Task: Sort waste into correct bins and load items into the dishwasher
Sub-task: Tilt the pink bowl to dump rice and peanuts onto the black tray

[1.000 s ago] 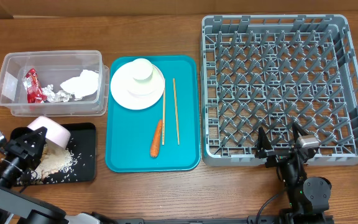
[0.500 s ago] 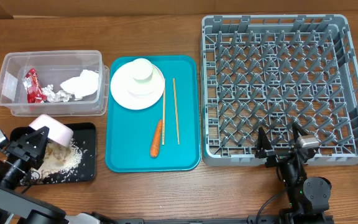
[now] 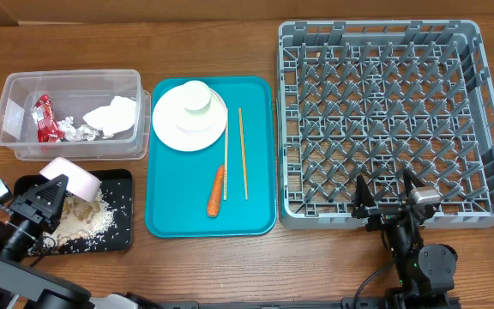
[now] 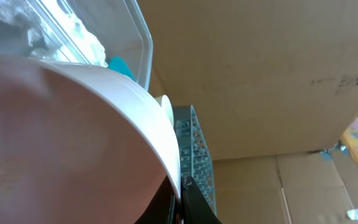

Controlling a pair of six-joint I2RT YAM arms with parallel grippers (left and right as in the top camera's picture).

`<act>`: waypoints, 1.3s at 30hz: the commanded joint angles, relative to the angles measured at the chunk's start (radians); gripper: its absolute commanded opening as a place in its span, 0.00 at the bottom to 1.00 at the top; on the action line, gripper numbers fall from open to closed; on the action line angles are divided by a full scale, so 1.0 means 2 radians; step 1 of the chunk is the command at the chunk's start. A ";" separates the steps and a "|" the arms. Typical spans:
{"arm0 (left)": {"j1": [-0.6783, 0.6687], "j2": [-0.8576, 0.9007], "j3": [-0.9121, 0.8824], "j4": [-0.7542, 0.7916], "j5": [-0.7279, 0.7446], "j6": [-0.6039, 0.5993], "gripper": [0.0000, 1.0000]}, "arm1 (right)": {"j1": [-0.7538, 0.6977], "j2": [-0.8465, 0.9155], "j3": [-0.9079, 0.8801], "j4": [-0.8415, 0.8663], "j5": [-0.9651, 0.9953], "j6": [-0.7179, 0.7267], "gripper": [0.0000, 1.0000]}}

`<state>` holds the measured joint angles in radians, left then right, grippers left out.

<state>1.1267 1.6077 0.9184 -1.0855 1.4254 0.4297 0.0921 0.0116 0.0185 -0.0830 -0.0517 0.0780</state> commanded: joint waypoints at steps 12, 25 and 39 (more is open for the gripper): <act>0.003 -0.013 -0.003 -0.022 0.030 0.034 0.04 | -0.002 -0.004 -0.005 0.001 0.002 0.001 1.00; 0.002 -0.013 0.009 0.008 -0.049 -0.027 0.04 | -0.002 -0.004 -0.005 0.001 0.002 0.001 1.00; -0.150 -0.072 0.110 0.006 -0.240 -0.168 0.04 | -0.002 -0.004 -0.005 0.001 0.002 0.001 1.00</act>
<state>0.9127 1.5261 1.0790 -1.0863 1.0908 0.2146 0.0921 0.0116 0.0185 -0.0834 -0.0513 0.0780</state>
